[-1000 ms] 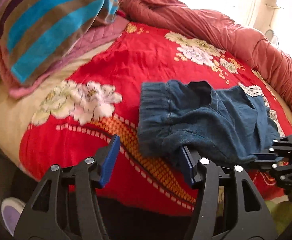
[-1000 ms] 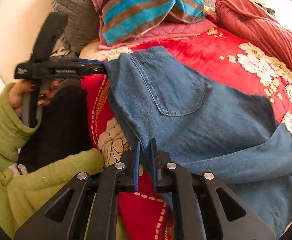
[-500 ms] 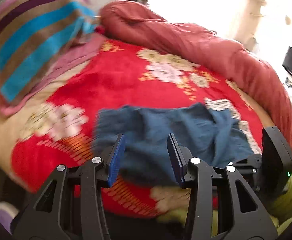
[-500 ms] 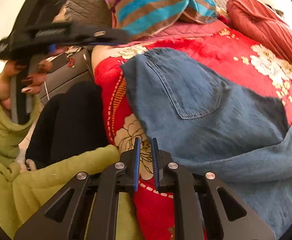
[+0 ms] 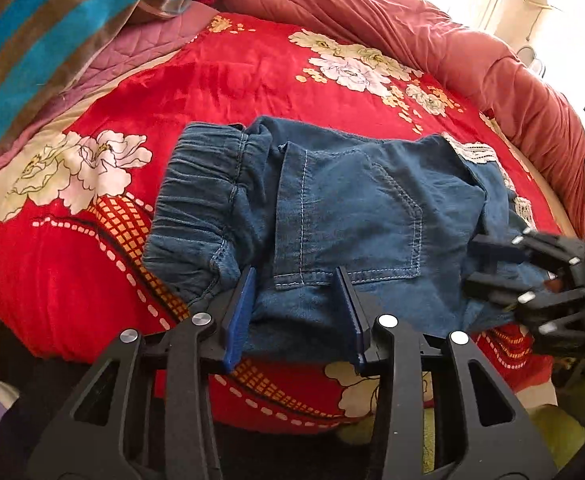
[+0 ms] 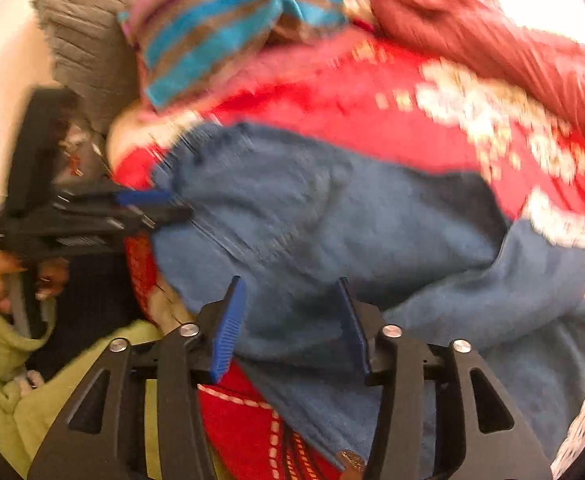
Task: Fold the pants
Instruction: 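Lift the pants with both grippers and flip them over, back pocket up, then lower the pants onto the bedspread and open both grippers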
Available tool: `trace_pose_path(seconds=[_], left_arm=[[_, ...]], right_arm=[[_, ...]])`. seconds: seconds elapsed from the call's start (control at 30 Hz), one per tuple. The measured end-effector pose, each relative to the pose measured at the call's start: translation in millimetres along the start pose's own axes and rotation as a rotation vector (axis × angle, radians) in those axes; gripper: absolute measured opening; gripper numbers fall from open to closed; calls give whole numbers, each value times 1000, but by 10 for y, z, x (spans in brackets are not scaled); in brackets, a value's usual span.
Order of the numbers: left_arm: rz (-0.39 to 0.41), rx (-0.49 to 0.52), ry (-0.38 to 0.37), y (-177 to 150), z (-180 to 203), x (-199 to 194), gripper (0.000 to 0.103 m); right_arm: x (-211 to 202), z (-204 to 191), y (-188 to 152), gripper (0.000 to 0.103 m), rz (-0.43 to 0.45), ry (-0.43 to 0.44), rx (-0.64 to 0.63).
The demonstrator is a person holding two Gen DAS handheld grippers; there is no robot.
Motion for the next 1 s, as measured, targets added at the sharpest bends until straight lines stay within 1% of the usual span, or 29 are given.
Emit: trace_pose_path(seconds=[0.03, 0.13, 0.27, 0.4, 0.47, 0.53, 0.57, 0.6, 0.63, 0.67, 0.8, 0.93, 1.0], left_arm=[[0, 1, -1, -5, -3, 6, 32], [3, 17, 12, -17, 20, 11, 32], [18, 14, 16, -7, 29, -20, 32], [41, 27, 33, -8, 104, -83, 34], [56, 39, 41, 4, 156, -142, 40], [74, 48, 45, 19, 213, -211, 42], [81, 50, 48, 27, 237, -241, 44], [90, 52, 50, 34, 264, -276, 45], [97, 54, 51, 42, 289, -300, 47], [110, 58, 48, 43, 331, -346, 50], [128, 67, 17, 58, 460, -415, 54], [125, 81, -11, 74, 608, -392, 56], [111, 85, -33, 78, 697, -340, 57]], right_arm=[[54, 11, -31, 50, -21, 7, 14], [7, 43, -44, 50, -6, 29, 44], [-159, 108, -9, 64, 41, 62, 82], [-350, 281, 20, 72, 91, 44, 133], [-455, 410, 26, 73, 117, 29, 163], [-524, 543, 7, 74, 140, 17, 187], [-563, 593, 7, 75, 151, 10, 199], [-617, 670, -5, 81, 164, -6, 217], [-662, 719, -23, 92, 177, -24, 230], [-688, 766, -40, 93, 189, -40, 241], [-805, 1044, -75, 93, 225, -85, 298], [-859, 1262, -104, 93, 242, -112, 339], [-837, 1343, -85, 93, 235, -117, 349]])
Point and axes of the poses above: each gripper's, at about its wrist camera, not at the fingertips, and x roughly the way its jaws point, z to its right, y to its top, the point moved 4 cm from there along x, roughly the way its jaws point, and after that the axes turned 14 degrees about -y, right-handed, at the moved point
